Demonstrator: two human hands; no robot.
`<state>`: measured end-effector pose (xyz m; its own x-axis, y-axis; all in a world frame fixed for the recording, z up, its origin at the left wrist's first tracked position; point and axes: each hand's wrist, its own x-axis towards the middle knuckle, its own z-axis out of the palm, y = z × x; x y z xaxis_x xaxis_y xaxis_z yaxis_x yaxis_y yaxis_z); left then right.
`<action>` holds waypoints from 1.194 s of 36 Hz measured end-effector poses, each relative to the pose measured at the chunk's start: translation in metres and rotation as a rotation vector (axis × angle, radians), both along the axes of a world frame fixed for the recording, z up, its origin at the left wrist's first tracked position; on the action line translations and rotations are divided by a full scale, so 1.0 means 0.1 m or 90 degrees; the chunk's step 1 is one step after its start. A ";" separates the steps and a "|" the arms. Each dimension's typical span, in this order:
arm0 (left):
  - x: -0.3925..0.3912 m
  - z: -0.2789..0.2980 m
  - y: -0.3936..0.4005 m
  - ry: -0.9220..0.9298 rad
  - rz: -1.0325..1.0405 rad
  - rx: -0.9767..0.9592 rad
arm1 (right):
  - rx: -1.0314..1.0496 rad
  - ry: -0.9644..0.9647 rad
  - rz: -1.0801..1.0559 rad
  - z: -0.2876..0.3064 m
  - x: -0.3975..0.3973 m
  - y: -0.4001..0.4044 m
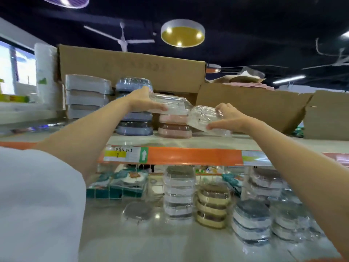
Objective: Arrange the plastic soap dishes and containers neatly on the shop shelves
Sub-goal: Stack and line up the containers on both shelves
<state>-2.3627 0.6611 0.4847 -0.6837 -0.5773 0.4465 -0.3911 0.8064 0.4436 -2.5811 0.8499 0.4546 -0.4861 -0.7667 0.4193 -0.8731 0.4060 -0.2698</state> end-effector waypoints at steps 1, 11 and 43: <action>0.02 0.03 -0.03 -0.006 0.006 0.001 | -0.001 0.006 0.000 0.03 -0.02 -0.10; -0.02 0.27 -0.46 0.052 0.079 -0.013 | -0.012 0.036 0.054 0.32 -0.20 -0.87; -1.52 -0.19 0.23 0.026 0.066 0.026 | 0.268 -0.063 0.075 -0.12 -1.62 -0.29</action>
